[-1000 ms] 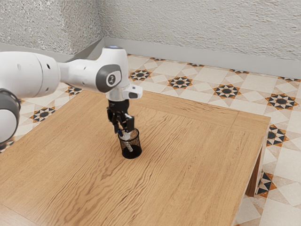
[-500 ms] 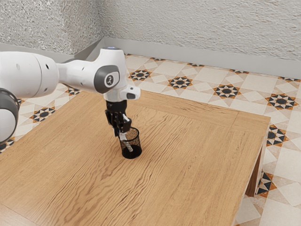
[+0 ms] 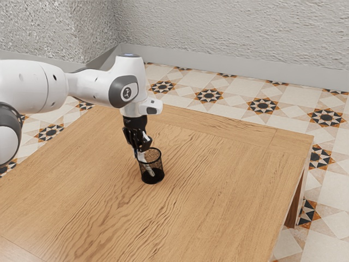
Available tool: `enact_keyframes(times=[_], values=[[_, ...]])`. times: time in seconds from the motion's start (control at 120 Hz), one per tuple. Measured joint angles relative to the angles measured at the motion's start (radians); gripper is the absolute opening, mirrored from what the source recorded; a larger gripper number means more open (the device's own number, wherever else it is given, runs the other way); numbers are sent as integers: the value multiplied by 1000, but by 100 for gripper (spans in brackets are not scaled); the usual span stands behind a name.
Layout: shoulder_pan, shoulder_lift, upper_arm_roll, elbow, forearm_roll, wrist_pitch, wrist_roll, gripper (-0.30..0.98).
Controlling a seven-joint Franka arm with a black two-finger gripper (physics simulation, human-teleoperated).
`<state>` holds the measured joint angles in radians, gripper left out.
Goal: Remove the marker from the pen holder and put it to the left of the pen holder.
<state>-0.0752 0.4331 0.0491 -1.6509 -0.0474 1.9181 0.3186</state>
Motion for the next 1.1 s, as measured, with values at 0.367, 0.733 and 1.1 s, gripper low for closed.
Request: enact_keyframes(times=[0.367,0.733,1.1], values=[[0,-55,0,-1,32,5,-14,-8],[69,-324,34,-176,177,2,-62,-10],[101,-267,142,-397,277,635,-51,-10]])
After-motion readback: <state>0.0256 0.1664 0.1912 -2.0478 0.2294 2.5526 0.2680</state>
